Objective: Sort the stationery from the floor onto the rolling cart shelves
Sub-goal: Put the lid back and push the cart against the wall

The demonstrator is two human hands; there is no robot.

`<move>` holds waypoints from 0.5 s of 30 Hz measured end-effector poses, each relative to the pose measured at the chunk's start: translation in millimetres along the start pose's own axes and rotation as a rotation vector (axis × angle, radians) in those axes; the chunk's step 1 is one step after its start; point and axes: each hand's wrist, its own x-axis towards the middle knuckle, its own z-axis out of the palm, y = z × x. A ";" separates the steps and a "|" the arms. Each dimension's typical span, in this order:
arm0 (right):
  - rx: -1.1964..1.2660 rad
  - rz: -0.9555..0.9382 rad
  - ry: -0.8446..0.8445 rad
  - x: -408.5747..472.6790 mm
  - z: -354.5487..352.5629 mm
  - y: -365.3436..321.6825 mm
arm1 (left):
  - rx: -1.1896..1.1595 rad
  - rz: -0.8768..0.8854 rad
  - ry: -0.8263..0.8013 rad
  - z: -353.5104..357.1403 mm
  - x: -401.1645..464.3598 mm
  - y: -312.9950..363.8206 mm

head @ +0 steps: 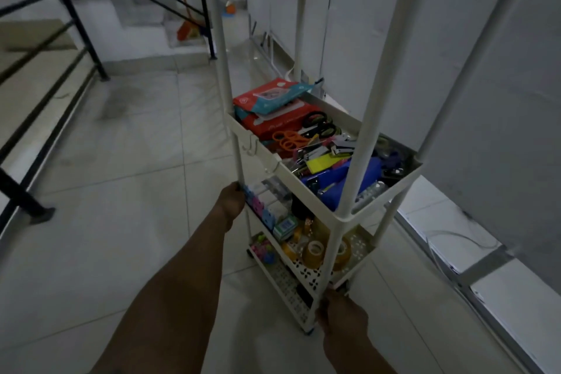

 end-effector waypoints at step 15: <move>0.056 0.154 -0.098 -135.4 -3.7 -106.9 | -0.210 -0.034 0.018 -64.5 -72.7 150.7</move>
